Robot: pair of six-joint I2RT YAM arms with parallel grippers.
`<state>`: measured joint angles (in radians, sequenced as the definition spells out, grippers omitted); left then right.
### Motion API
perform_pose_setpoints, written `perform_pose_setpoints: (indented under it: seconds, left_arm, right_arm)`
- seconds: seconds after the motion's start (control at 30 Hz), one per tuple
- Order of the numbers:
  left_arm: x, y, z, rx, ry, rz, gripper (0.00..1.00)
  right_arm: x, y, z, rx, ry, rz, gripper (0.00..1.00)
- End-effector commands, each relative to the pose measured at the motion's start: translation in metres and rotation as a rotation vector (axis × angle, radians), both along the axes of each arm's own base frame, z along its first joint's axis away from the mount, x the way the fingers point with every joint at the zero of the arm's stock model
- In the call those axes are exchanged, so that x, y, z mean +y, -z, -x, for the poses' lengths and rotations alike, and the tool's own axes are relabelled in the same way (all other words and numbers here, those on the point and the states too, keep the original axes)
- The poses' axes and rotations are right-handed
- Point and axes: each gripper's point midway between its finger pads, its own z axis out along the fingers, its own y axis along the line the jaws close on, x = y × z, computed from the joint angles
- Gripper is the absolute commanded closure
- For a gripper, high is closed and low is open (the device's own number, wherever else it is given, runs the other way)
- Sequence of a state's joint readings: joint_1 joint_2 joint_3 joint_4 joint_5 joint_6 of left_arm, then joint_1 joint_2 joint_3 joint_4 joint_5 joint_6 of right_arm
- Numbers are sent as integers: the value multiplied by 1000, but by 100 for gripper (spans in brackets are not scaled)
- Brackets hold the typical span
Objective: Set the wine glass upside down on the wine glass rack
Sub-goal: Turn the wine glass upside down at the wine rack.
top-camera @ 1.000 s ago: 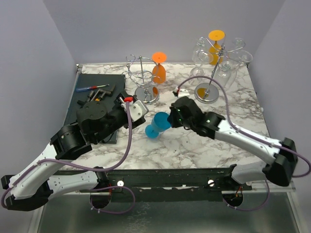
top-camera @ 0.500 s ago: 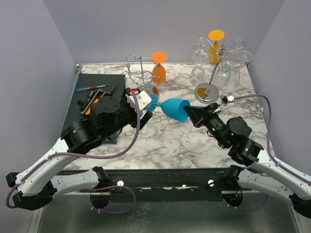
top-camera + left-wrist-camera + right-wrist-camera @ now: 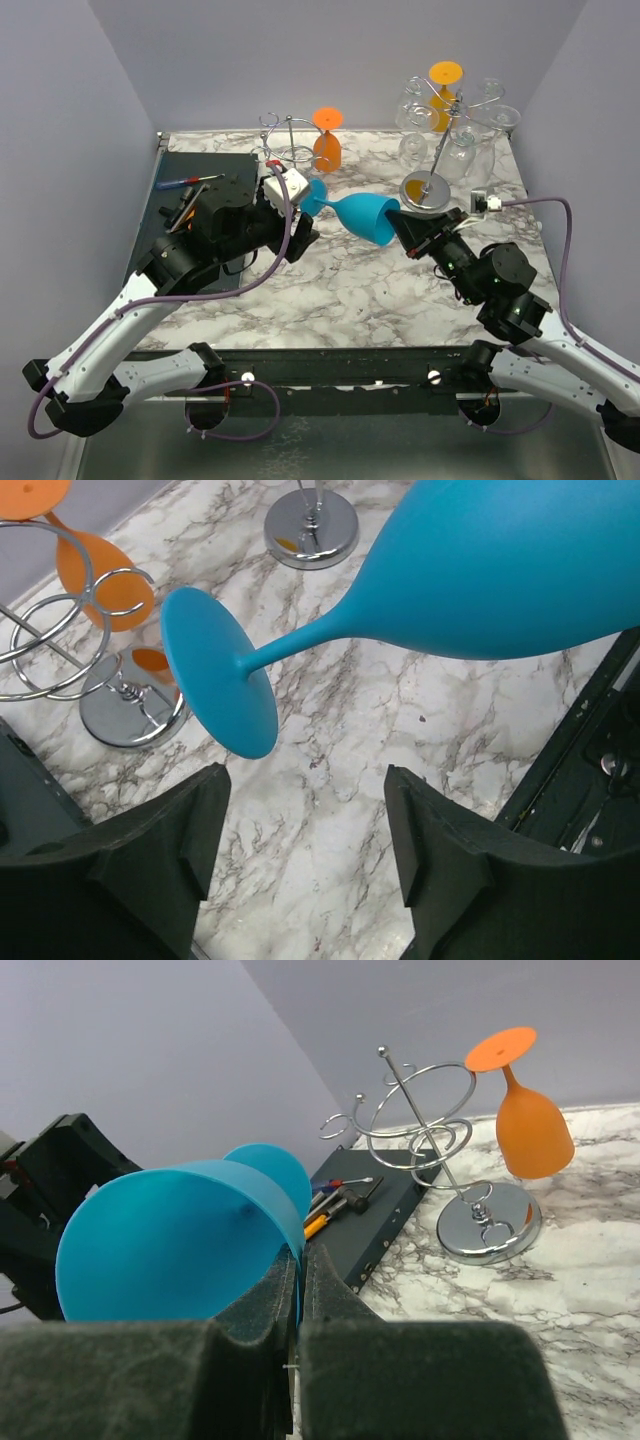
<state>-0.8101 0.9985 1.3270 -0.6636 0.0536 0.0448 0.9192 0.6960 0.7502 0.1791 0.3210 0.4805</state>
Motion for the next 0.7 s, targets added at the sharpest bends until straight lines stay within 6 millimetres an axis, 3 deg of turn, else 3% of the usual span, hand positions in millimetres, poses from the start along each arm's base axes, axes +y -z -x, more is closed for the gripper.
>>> perform_pose_setpoints:
  seconds: [0.0, 0.23, 0.4, 0.47, 0.57, 0.67]
  left_arm:
    - [-8, -2, 9, 62, 75, 32, 36]
    - [-7, -11, -7, 111, 55, 105, 47]
    - [-11, -29, -14, 162, 108, 178, 56]
    - [-11, -29, -12, 169, 143, 185, 67]
    - [-10, -21, -5, 159, 194, 158, 98]
    - [-6, -16, -5, 118, 209, 115, 100]
  right_arm:
    - [-6, -31, 13, -83, -36, -58, 99]
    - [2, -35, 25, -132, -109, -50, 99]
    - [8, -35, 23, -137, -126, -22, 99]
    - [8, -36, 23, -144, -123, -22, 99]
    - [6, -37, 25, -158, -122, -31, 99]
    - [7, -36, 26, -161, -129, -26, 94]
